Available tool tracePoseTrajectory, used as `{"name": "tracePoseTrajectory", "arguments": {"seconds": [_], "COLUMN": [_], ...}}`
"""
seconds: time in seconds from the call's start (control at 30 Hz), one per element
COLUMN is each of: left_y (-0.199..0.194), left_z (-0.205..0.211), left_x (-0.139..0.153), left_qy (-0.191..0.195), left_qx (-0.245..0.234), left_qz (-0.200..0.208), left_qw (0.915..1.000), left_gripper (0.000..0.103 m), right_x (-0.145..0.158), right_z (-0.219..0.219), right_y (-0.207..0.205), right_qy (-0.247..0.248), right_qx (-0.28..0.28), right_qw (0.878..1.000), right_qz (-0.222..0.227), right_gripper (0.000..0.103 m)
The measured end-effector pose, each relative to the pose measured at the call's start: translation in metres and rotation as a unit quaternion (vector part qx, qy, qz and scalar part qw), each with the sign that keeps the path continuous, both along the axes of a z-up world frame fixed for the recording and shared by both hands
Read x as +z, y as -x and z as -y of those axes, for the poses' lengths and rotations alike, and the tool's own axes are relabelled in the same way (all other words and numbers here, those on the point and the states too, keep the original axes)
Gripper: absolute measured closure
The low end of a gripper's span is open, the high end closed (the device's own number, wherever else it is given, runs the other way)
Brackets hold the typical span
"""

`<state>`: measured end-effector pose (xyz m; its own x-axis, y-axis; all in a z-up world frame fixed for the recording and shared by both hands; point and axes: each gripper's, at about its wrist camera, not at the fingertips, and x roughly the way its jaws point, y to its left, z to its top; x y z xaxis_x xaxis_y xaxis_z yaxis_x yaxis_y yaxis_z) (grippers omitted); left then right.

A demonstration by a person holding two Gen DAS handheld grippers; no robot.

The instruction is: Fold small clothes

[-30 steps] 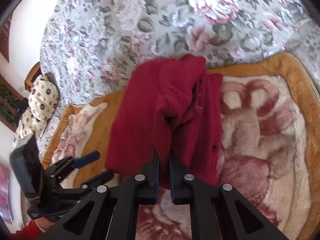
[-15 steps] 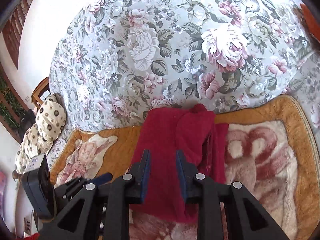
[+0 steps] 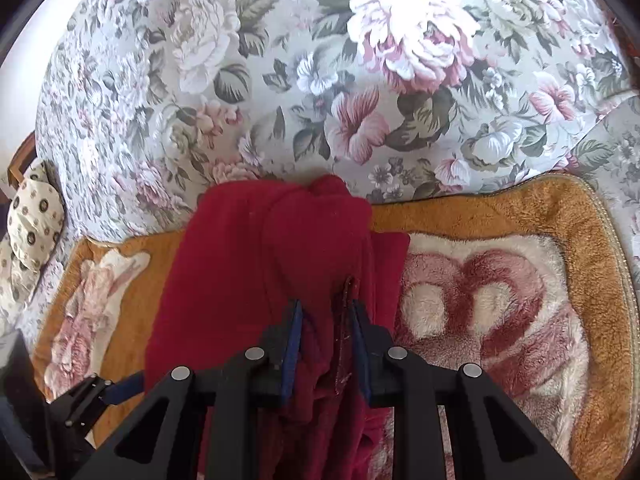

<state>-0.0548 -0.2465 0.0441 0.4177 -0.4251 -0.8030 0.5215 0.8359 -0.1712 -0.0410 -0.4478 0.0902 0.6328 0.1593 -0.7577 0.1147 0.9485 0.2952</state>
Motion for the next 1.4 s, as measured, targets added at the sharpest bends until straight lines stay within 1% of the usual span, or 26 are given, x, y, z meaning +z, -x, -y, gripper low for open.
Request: {"name": "tracePoseTrajectory", "arguments": {"seconds": [0.07,0.13,0.17,0.23,0.3,0.33,0.37,0.43,0.5,0.57,0.63,0.7,0.73,0.77,0.83,0.87,1.0,1.13,1.17,1.2,1.23,1.33,1.4], "left_y": [0.001,0.002,0.002,0.002,0.001,0.001,0.000,-0.001,-0.001,-0.001,0.000,0.001,0.002,0.003,0.007,0.010,0.020,0.028,0.030,0.032,0.032,0.036,0.038], "left_z": [0.000,0.000,0.000,0.001,0.001,0.002,0.003,0.003,0.002,0.002,0.002,0.003,0.003,0.003,0.003,0.001,-0.007,-0.010,-0.011,-0.012,-0.013,-0.013,-0.014], "left_x": [-0.001,-0.001,-0.001,-0.001,-0.001,-0.001,-0.001,-0.001,-0.002,-0.002,-0.002,-0.003,-0.003,-0.003,-0.001,0.002,0.017,0.031,0.034,0.038,0.040,0.048,0.052], "left_qy": [-0.004,-0.005,-0.005,-0.007,-0.007,-0.008,-0.009,-0.011,-0.011,-0.012,-0.015,-0.018,-0.018,-0.018,-0.021,-0.022,-0.019,-0.021,-0.020,-0.017,-0.015,-0.011,-0.010], "left_qx": [0.000,0.002,0.003,0.002,0.002,0.001,0.001,0.002,0.004,0.005,0.005,0.007,0.008,0.009,0.011,0.013,0.015,0.019,0.020,0.023,0.024,0.022,0.023], "left_qz": [0.003,0.001,-0.001,0.000,0.000,0.001,0.002,0.000,0.000,-0.001,0.000,0.001,0.002,0.000,-0.002,-0.002,0.009,0.026,0.028,0.030,0.031,0.036,0.038], "left_qw": [1.0000,1.0000,1.0000,1.0000,1.0000,1.0000,1.0000,0.9999,0.9999,0.9999,0.9999,0.9998,0.9998,0.9998,0.9997,0.9997,0.9997,0.9992,0.9992,0.9992,0.9991,0.9990,0.9990], "left_gripper": [0.030,0.030,0.030,0.030,0.030,0.029,0.029,0.028,0.028,0.028,0.028,0.028,0.028,0.028,0.028,0.028,0.028,0.028,0.028,0.028,0.028,0.028,0.028], "right_x": [0.014,0.013,0.010,-0.003,-0.024,-0.035,-0.039,-0.032,-0.012,0.003,0.011,0.008,0.002,-0.010,-0.028,-0.030,-0.009,0.012,0.015,0.017,0.020,0.027,0.029], "right_z": [-0.007,-0.012,-0.013,-0.012,-0.005,0.001,0.006,0.008,0.004,-0.004,-0.018,-0.025,-0.027,-0.026,-0.021,-0.020,-0.014,-0.019,-0.020,-0.021,-0.022,-0.028,-0.025], "right_y": [0.002,-0.006,-0.012,-0.025,-0.041,-0.048,-0.050,-0.047,-0.030,-0.009,0.017,0.034,0.037,0.037,0.039,0.040,0.057,0.075,0.079,0.083,0.087,0.096,0.101], "right_qy": [0.016,0.030,0.030,0.048,0.075,0.062,0.048,0.043,0.047,0.045,0.054,0.068,0.079,0.093,0.075,0.066,0.026,0.010,0.001,-0.003,-0.003,0.018,0.012], "right_qx": [0.007,0.007,0.010,0.004,-0.019,-0.022,-0.026,-0.023,-0.019,-0.002,0.020,0.024,0.020,0.017,0.014,0.010,-0.006,-0.012,-0.015,-0.016,-0.016,-0.018,-0.026], "right_qw": [1.000,0.999,0.999,0.999,0.996,0.996,0.997,0.997,0.998,0.999,0.998,0.997,0.996,0.994,0.995,0.996,0.999,1.000,1.000,1.000,1.000,1.000,1.000], "right_qz": [0.018,0.010,0.006,-0.007,-0.044,-0.057,-0.055,-0.058,-0.044,-0.030,-0.020,-0.020,-0.031,-0.050,-0.059,-0.056,-0.033,-0.017,-0.015,-0.013,-0.011,-0.007,-0.005], "right_gripper": [0.081,0.081,0.081,0.081,0.081,0.081,0.081,0.081,0.081,0.081,0.081,0.081,0.081,0.081,0.081,0.080,0.079,0.068,0.063,0.062,0.062,0.062,0.062]}}
